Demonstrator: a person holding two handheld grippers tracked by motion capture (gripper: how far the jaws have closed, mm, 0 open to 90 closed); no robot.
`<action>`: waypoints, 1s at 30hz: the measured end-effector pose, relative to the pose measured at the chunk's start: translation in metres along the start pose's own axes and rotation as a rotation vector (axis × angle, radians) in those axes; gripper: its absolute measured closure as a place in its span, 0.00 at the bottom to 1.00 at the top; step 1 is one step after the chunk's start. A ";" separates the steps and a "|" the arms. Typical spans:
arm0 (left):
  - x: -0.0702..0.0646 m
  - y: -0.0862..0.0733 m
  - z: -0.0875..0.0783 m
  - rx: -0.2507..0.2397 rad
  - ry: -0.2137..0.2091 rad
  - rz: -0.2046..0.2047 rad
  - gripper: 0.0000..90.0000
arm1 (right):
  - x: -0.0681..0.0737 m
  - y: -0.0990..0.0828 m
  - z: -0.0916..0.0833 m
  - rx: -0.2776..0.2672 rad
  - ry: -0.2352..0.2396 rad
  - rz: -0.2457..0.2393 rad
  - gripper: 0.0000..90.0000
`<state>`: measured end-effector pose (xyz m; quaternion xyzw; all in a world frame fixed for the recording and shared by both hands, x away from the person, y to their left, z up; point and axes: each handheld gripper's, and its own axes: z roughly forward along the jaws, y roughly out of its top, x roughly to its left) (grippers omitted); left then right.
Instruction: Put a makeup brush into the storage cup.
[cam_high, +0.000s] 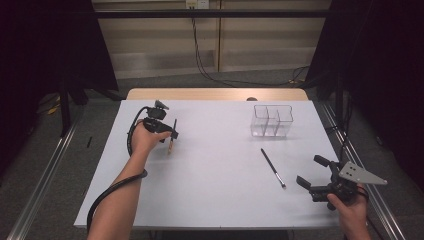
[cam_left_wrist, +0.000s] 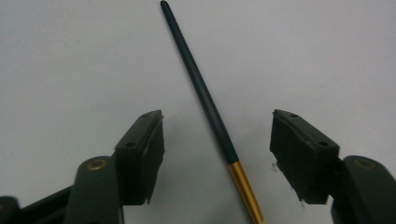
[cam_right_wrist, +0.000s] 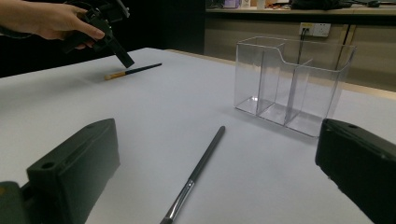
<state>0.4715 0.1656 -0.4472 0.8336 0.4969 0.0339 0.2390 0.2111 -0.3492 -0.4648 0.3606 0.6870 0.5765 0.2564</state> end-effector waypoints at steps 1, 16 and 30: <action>0.000 0.001 0.000 0.008 -0.001 0.004 0.43 | 0.000 0.000 0.000 -0.001 -0.001 0.001 0.00; -0.005 0.006 0.005 0.072 0.023 -0.028 0.71 | -0.003 0.001 0.005 -0.003 0.008 0.006 0.00; -0.009 0.012 0.012 0.141 0.046 -0.042 0.88 | -0.002 0.000 0.004 0.011 0.005 -0.010 0.00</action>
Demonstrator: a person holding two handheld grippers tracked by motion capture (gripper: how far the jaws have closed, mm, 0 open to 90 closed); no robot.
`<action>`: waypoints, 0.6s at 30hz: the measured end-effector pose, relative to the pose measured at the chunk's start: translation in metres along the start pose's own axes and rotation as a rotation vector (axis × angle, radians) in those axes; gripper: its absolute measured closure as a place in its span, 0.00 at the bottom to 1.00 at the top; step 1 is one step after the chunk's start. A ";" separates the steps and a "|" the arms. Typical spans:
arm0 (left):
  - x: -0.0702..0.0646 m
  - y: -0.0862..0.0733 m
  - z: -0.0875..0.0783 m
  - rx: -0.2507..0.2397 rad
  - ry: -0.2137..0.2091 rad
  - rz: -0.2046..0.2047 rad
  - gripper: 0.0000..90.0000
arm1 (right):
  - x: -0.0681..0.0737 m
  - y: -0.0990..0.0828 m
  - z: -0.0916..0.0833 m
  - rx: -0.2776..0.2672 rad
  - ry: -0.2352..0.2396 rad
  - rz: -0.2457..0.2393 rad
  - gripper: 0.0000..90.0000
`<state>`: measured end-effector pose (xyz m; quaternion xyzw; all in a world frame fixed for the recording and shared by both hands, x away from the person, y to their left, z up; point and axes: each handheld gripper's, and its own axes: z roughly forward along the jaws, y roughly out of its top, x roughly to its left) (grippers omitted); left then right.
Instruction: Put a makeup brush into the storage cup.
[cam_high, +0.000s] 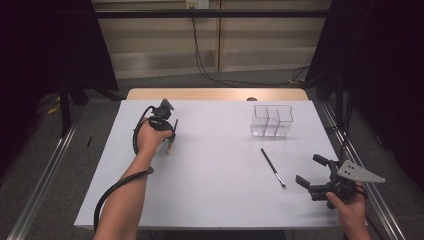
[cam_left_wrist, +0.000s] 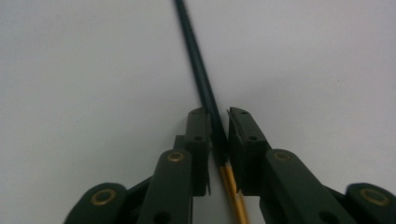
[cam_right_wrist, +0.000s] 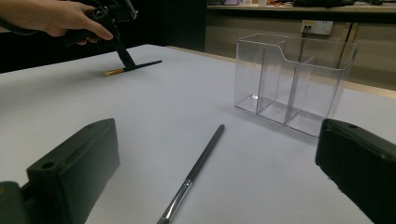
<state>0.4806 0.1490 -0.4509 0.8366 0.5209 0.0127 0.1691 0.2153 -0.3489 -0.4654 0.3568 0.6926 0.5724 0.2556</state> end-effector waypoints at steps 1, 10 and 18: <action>-0.002 0.000 0.001 0.000 0.007 0.003 0.90 | 0.000 0.000 0.000 0.000 0.000 -0.001 0.00; -0.009 0.006 0.003 0.072 0.048 0.079 0.91 | 0.001 -0.001 0.000 0.014 -0.001 -0.011 0.00; -0.011 0.007 0.003 0.082 0.062 0.090 0.93 | -0.001 -0.001 -0.002 0.011 -0.012 -0.008 0.00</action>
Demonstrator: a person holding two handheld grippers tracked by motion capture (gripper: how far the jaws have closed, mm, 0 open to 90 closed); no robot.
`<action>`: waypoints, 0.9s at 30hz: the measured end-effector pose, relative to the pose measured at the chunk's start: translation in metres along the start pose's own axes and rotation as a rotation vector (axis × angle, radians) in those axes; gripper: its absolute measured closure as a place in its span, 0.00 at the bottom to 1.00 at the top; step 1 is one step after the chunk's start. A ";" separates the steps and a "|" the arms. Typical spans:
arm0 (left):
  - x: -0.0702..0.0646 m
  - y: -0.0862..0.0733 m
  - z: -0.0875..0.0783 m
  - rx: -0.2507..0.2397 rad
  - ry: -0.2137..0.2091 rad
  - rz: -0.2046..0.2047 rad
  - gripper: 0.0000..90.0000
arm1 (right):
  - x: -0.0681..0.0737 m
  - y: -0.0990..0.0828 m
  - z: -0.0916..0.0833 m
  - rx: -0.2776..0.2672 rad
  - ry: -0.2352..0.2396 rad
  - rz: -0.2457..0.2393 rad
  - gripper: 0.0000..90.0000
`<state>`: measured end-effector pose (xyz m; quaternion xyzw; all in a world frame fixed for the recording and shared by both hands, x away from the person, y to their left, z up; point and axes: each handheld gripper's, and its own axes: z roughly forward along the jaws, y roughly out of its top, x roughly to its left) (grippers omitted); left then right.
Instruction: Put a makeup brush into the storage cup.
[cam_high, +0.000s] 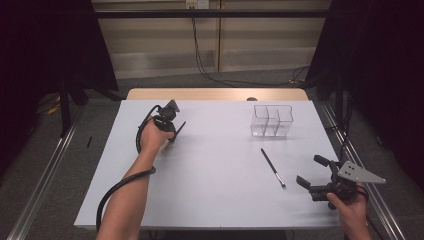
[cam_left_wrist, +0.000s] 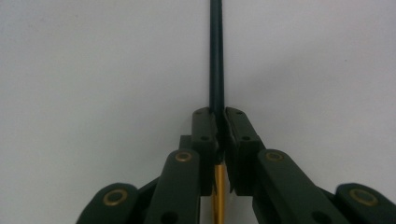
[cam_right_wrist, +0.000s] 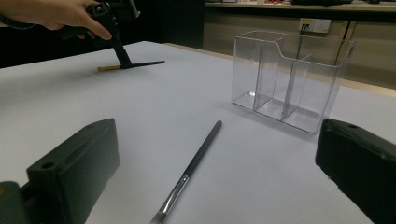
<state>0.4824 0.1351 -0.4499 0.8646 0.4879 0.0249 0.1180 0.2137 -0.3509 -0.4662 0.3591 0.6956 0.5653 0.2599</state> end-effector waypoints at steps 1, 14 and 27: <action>0.000 -0.001 0.000 -0.008 0.001 0.005 0.93 | 0.000 0.000 0.000 0.000 0.000 0.000 0.00; 0.003 -0.012 -0.025 -0.101 -0.031 0.045 0.93 | 0.002 0.000 -0.002 0.003 -0.006 0.003 0.00; -0.005 -0.025 -0.047 -0.164 -0.112 0.118 0.93 | 0.007 0.002 0.002 0.011 0.008 -0.018 0.00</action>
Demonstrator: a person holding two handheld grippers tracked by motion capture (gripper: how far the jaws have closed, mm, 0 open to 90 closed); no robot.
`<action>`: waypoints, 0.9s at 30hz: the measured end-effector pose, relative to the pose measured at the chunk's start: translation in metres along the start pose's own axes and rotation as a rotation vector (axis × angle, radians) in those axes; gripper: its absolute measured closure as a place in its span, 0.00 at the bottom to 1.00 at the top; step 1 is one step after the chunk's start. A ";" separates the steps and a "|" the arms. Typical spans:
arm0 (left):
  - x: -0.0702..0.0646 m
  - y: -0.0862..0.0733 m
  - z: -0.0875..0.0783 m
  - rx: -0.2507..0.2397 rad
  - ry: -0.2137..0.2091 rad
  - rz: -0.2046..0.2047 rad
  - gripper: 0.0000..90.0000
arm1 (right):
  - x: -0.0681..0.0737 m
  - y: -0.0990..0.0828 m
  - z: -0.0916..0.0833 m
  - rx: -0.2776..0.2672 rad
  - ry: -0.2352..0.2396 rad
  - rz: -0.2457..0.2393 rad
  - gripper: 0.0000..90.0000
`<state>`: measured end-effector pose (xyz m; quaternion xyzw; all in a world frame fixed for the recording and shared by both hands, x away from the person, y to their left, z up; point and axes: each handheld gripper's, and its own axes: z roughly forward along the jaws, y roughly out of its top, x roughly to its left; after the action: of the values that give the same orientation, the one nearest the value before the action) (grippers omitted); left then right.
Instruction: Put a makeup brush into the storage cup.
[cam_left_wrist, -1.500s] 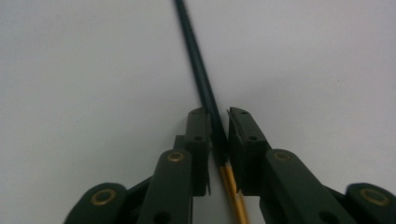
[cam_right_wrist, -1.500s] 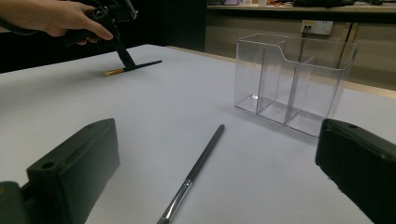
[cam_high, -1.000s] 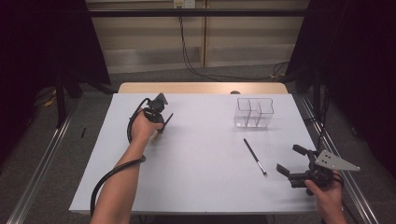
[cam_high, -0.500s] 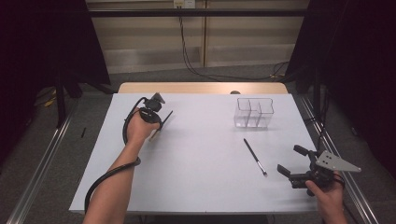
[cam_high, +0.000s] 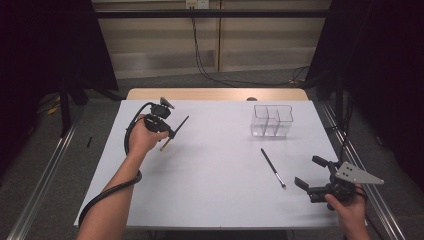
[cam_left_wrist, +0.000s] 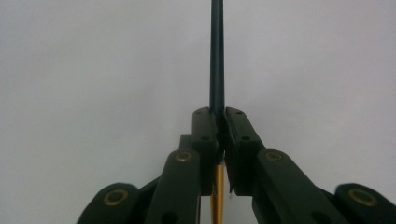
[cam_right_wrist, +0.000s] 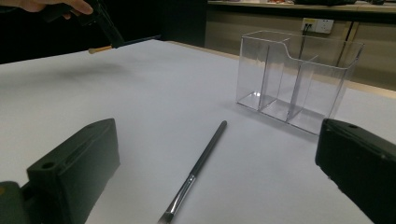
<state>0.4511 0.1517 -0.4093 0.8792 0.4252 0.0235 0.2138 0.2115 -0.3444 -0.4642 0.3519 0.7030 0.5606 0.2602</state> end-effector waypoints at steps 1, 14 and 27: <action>-0.002 0.000 -0.001 0.003 -0.003 0.007 0.93 | 0.000 0.000 0.000 0.000 0.000 0.000 0.00; -0.034 0.000 -0.013 -0.026 -0.105 0.136 0.93 | -0.001 -0.001 -0.002 0.004 0.002 -0.004 0.00; -0.069 -0.002 -0.009 0.001 -0.162 0.263 0.93 | 0.001 0.002 0.000 0.006 0.015 -0.022 0.00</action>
<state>0.4033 0.1040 -0.3922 0.9264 0.2876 -0.0197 0.2421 0.2113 -0.3439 -0.4623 0.3405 0.7106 0.5582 0.2599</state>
